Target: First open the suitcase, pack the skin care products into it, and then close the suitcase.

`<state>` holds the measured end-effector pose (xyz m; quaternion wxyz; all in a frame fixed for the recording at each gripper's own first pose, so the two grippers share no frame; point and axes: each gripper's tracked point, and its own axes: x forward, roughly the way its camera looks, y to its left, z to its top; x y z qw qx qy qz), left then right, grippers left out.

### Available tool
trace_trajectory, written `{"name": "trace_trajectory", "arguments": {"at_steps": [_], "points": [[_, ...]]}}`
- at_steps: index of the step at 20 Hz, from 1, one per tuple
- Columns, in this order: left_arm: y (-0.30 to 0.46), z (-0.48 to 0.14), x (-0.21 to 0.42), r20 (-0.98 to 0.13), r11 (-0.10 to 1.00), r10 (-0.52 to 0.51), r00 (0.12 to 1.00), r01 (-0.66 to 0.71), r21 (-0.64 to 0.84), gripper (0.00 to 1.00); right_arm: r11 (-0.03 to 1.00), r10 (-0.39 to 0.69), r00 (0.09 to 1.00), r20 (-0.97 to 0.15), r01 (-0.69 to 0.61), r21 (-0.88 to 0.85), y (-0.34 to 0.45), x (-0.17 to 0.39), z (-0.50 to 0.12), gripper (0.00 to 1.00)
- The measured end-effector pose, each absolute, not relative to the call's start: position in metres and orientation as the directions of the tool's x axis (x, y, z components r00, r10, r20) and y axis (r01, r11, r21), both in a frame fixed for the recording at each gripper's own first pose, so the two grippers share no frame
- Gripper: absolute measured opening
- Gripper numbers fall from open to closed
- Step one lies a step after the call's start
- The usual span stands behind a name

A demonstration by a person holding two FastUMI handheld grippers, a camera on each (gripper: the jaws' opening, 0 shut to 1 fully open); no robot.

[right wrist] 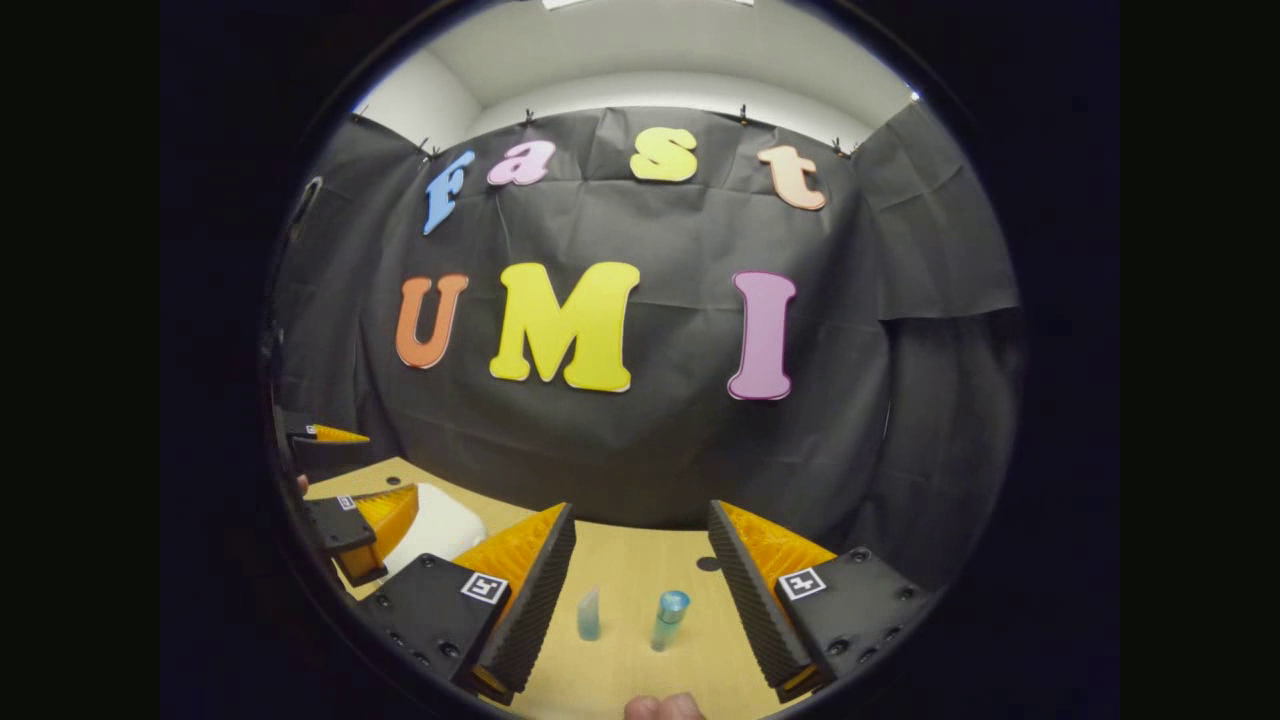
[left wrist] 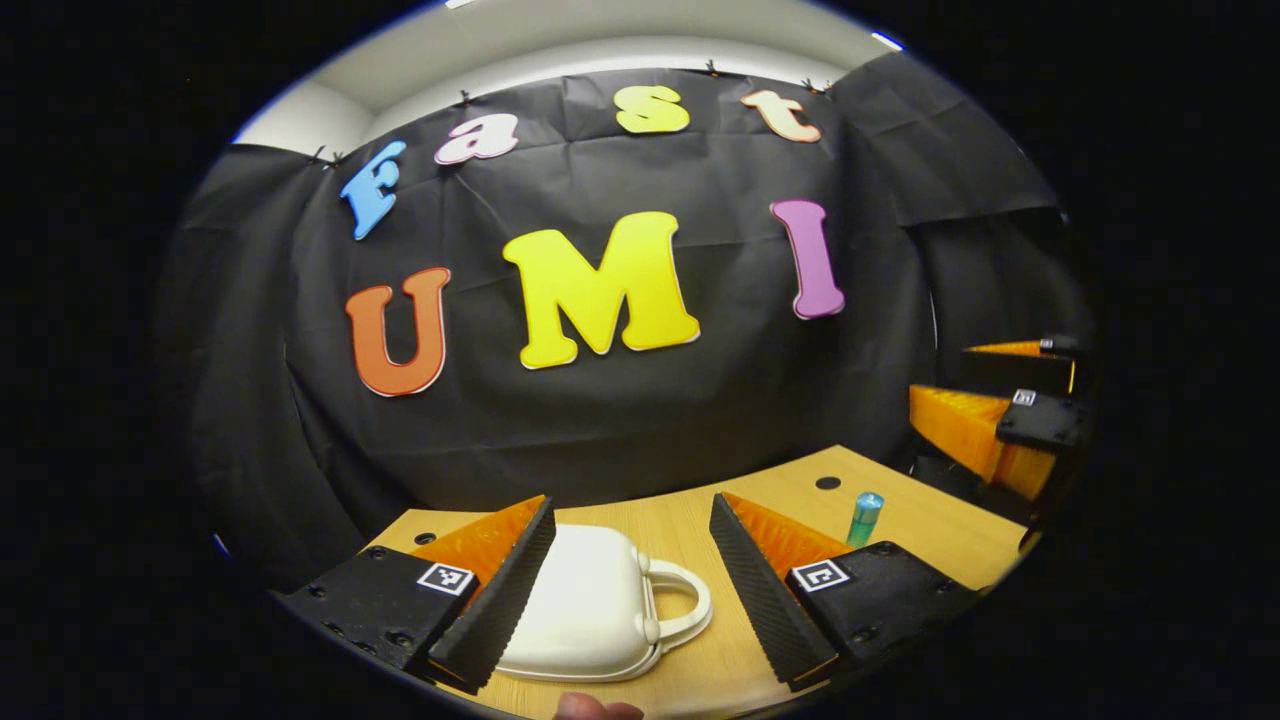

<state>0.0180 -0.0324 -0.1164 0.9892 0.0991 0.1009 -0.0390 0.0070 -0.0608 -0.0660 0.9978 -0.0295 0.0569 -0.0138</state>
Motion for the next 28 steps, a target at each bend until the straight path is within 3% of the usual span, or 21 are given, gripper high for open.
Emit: {"name": "trace_trajectory", "arguments": {"at_steps": [5, 14, 24, 28], "points": [[-0.063, -0.181, 0.024, -0.361, 0.902, -0.13, 0.923, 0.261, 0.343, 0.99, 0.994, -0.092, 0.983, -0.158, 0.081, -0.077, -0.101, 0.003, -0.088, 0.8], [-0.069, -0.263, 0.035, -0.557, 0.628, -0.091, 0.825, 0.482, 0.611, 0.98, 0.98, -0.194, 0.963, -0.185, 0.183, -0.073, -0.161, -0.015, -0.105, 0.8], [-0.033, -0.304, 0.047, -0.66, 0.522, 0.064, 0.749, 0.538, 0.662, 0.94, 0.972, -0.232, 0.951, -0.204, 0.223, -0.067, -0.18, -0.023, -0.115, 0.77], [-0.03, -0.316, 0.054, -0.697, 0.521, 0.098, 0.711, 0.56, 0.644, 0.79, 0.979, -0.205, 0.951, -0.23, 0.199, -0.048, -0.17, -0.025, -0.126, 0.79]]}}
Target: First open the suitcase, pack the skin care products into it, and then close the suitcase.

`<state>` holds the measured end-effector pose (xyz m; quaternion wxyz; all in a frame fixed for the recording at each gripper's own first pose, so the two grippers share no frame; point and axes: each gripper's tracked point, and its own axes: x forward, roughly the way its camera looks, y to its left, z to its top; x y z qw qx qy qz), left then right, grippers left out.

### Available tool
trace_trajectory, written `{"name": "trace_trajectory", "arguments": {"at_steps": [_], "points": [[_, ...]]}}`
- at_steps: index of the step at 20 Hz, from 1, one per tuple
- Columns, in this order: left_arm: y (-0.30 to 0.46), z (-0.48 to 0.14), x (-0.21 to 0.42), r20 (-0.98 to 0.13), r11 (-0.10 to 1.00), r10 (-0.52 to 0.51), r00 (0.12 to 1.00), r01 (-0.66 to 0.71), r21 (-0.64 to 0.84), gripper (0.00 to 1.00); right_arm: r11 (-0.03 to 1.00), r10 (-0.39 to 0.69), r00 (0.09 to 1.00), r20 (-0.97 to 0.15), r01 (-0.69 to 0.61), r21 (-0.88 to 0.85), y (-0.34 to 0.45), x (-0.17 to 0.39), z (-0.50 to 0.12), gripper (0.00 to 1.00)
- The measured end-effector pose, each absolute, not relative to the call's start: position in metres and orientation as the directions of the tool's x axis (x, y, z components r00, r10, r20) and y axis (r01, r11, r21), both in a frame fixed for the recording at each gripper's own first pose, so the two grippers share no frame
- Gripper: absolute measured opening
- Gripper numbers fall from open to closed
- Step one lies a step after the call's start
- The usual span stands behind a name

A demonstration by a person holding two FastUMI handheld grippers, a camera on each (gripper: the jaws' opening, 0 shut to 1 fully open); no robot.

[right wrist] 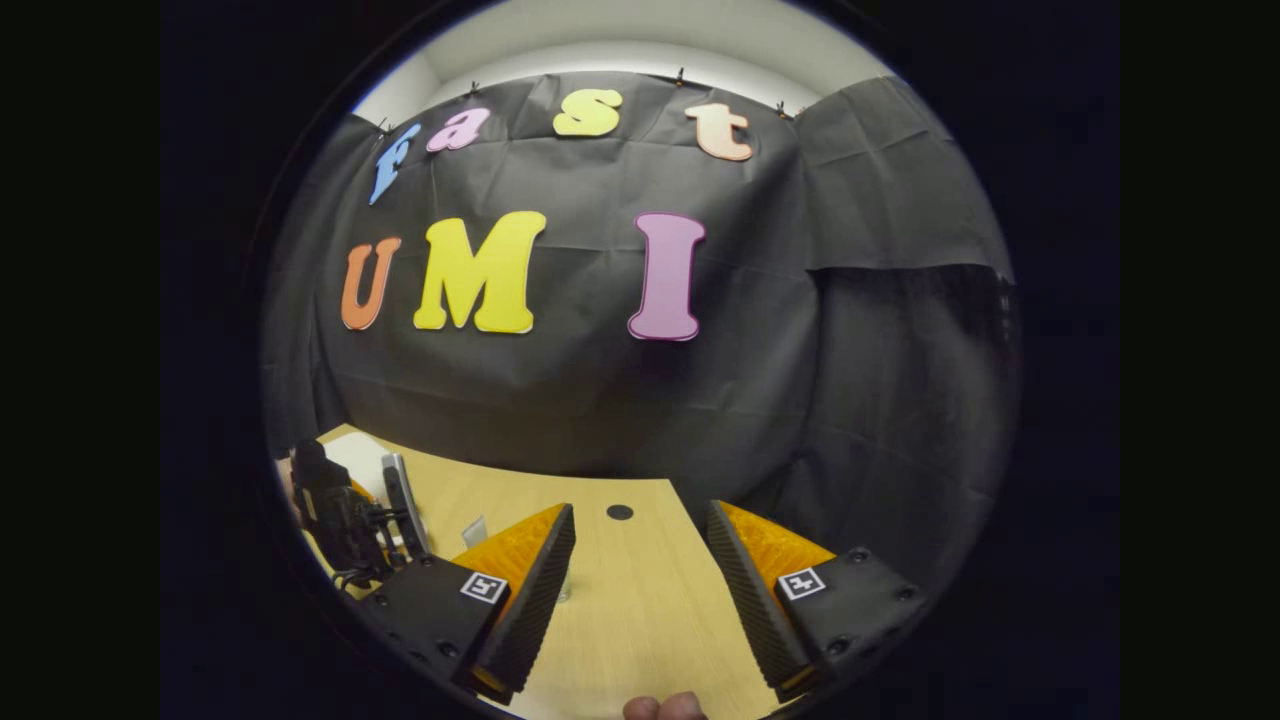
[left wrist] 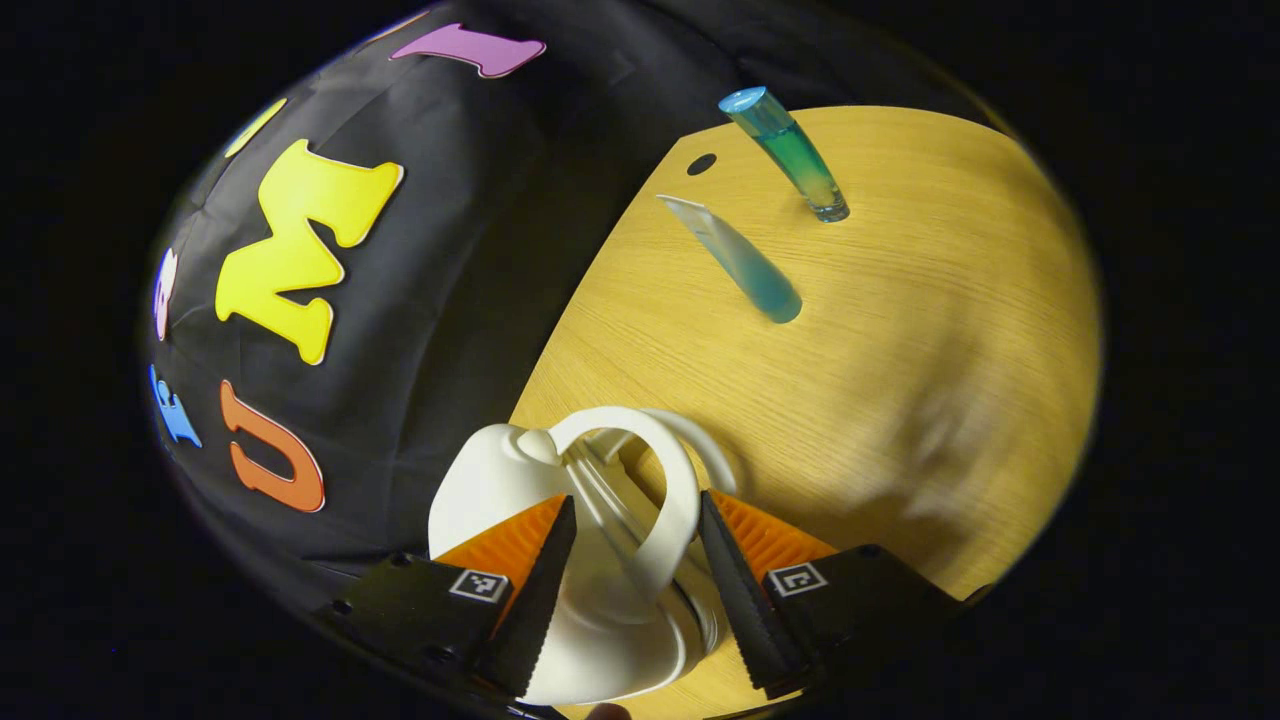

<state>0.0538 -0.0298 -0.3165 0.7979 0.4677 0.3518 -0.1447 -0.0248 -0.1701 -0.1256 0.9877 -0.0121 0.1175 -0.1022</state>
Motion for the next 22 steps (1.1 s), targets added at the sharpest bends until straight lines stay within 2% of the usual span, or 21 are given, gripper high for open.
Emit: {"name": "trace_trajectory", "arguments": {"at_steps": [6, 11, 17, 21, 22], "points": [[-0.028, -0.333, 0.058, -0.741, 0.511, 0.143, 0.657, 0.592, 0.623, 0.63, 0.981, -0.184, 0.947, -0.264, 0.192, 0.004, -0.163, -0.027, -0.134, 0.79], [-0.03, -0.34, 0.054, -0.765, 0.497, 0.165, 0.623, 0.617, 0.61, 0.36, 0.981, -0.188, 0.943, -0.273, 0.196, 0.0, -0.164, -0.028, -0.135, 0.79], [-0.033, -0.33, 0.06, -0.745, 0.482, 0.141, 0.652, 0.612, 0.627, 0.17, 0.983, -0.159, 0.932, -0.324, 0.181, 0.038, -0.153, -0.029, -0.145, 0.79], [-0.031, -0.308, 0.064, -0.707, 0.523, 0.109, 0.698, 0.565, 0.638, 0.04, 0.984, -0.153, 0.937, -0.315, 0.172, 0.033, -0.145, -0.029, -0.14, 0.77], [-0.028, -0.3, 0.064, -0.692, 0.531, 0.105, 0.714, 0.548, 0.646, 0.03, 0.985, -0.148, 0.937, -0.315, 0.169, 0.038, -0.142, -0.029, -0.14, 0.79]]}}
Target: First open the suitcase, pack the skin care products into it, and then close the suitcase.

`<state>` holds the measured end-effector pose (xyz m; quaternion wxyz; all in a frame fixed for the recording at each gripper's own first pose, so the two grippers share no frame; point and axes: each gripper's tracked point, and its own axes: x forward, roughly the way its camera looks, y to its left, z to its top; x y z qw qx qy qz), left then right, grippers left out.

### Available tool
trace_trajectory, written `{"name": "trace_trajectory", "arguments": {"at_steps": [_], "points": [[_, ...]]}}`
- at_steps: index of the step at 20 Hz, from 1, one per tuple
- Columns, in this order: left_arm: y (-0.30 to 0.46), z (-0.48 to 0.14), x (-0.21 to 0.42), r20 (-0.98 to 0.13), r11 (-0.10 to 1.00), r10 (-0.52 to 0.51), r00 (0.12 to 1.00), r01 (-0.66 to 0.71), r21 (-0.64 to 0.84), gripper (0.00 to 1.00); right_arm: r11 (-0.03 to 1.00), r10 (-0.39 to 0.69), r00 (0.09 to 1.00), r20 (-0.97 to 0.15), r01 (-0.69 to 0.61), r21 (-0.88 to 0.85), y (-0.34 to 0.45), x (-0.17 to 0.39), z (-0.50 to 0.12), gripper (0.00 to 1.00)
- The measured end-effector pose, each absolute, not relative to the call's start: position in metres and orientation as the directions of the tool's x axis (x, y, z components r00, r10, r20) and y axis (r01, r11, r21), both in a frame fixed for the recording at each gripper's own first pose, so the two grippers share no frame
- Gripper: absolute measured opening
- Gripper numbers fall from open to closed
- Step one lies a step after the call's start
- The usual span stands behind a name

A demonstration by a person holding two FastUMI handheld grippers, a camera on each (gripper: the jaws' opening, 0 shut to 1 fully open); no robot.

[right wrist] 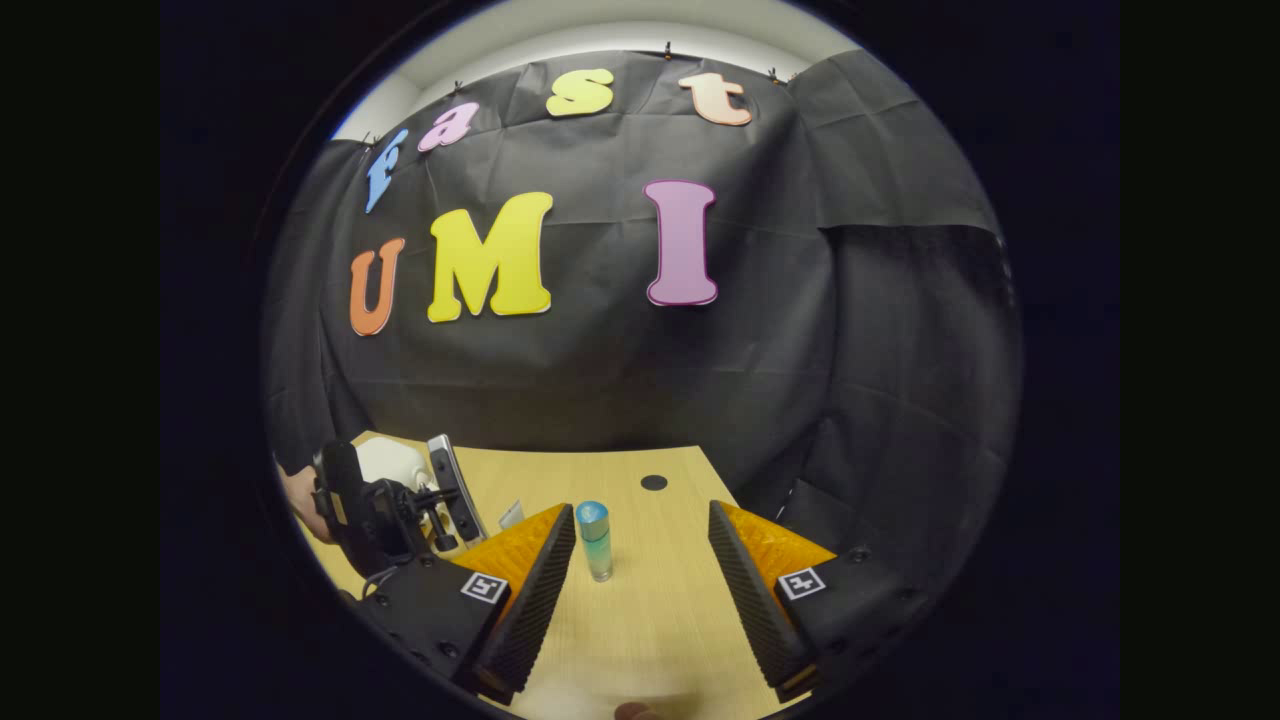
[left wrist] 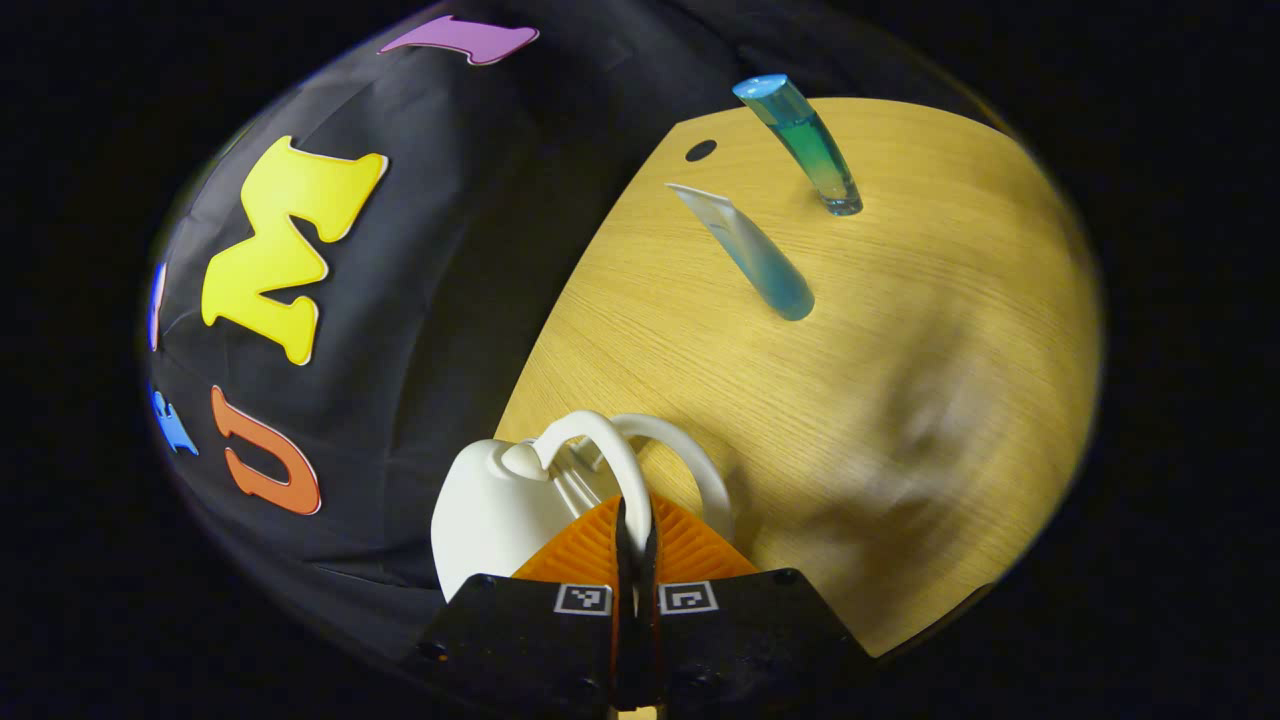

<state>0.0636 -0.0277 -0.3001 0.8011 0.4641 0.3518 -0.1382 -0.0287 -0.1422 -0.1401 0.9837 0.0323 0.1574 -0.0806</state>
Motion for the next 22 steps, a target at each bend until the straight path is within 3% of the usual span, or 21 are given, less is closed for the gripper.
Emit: {"name": "trace_trajectory", "arguments": {"at_steps": [4, 8, 13, 18, 22], "points": [[-0.013, -0.229, 0.073, -0.548, 0.609, 0.06, 0.834, 0.404, 0.682, 0.03, 0.988, -0.095, 0.948, -0.303, 0.126, 0.085, -0.122, -0.026, -0.132, 0.8], [0.045, -0.15, 0.072, -0.404, 0.79, 0.053, 0.913, 0.209, 0.577, 0.03, 0.993, -0.077, 0.955, -0.287, 0.1, 0.066, -0.102, -0.018, -0.121, 0.79], [0.178, -0.1, 0.064, -0.304, 0.936, 0.178, 0.936, -0.066, 0.347, 0.03, 0.997, -0.047, 0.955, -0.292, 0.061, 0.04, -0.076, -0.006, -0.105, 0.8], [0.309, -0.119, 0.046, -0.283, 0.962, 0.272, 0.92, -0.269, 0.047, 0.02, 0.999, -0.042, 0.963, -0.267, 0.034, -0.032, -0.047, -0.005, -0.079, 0.8], [0.363, -0.185, 0.056, -0.347, 0.956, 0.276, 0.896, -0.295, -0.001, 0.03, 0.995, -0.048, 0.963, -0.267, 0.023, -0.097, -0.027, -0.008, -0.071, 0.77]]}}
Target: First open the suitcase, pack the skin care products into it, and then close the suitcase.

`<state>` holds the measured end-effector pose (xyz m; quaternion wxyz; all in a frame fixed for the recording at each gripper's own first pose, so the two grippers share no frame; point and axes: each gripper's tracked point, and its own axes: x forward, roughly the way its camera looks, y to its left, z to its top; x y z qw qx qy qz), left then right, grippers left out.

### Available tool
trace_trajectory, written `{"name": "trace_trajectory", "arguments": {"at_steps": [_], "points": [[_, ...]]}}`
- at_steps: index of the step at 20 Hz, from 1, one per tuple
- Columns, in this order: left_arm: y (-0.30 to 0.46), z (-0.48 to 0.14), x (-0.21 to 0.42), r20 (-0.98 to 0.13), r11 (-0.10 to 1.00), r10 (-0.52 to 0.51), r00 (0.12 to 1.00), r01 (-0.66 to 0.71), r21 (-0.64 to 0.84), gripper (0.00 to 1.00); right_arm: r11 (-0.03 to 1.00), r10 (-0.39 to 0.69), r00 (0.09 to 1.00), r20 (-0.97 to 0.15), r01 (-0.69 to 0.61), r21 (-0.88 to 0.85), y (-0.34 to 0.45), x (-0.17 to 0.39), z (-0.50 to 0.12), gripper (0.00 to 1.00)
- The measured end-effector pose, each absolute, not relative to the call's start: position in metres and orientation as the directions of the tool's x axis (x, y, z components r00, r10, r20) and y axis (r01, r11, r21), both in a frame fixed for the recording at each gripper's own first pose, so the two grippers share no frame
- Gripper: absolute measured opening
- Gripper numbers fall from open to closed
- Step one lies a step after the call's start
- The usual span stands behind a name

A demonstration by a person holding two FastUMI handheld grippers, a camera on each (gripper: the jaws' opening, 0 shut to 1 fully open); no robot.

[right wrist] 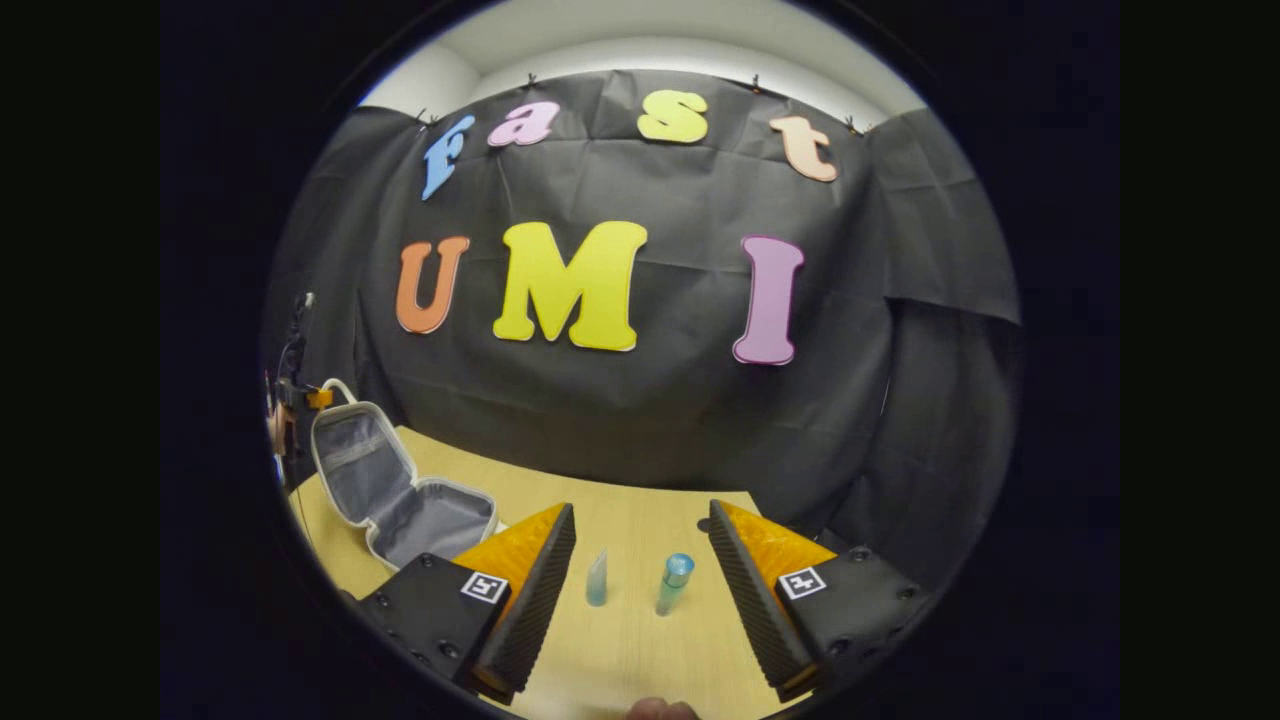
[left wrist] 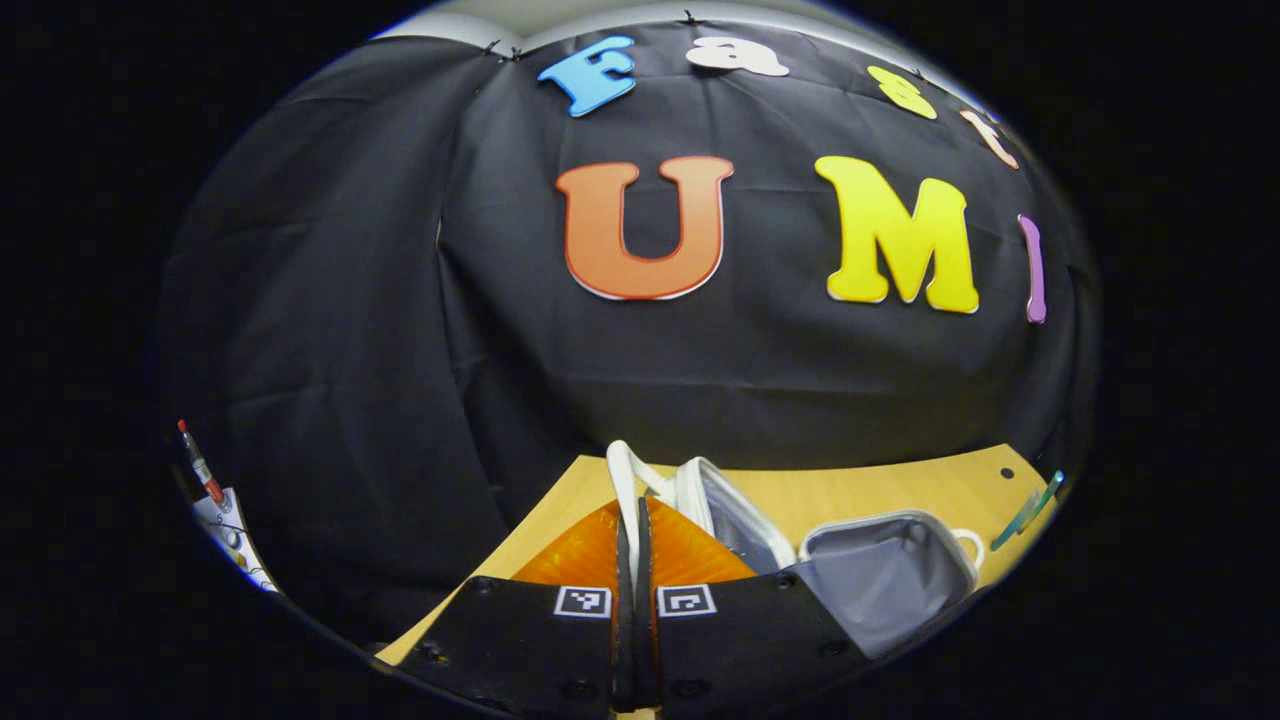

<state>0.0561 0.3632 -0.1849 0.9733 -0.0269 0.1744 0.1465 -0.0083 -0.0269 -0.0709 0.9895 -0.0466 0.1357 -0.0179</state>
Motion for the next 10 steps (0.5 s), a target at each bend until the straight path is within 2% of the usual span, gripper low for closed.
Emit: {"name": "trace_trajectory", "arguments": {"at_steps": [3, 10], "points": [[0.401, -0.238, 0.078, -0.414, 0.951, 0.257, 0.873, -0.305, -0.054, 0.02, 0.99, -0.064, 0.955, -0.291, 0.023, -0.139, -0.015, -0.013, -0.075, 0.8], [0.421, -0.346, 0.067, -0.556, 0.872, 0.221, 0.801, -0.418, -0.256, 0.03, 0.985, -0.119, 0.943, -0.312, 0.074, -0.153, -0.008, -0.013, -0.081, 0.8]]}}
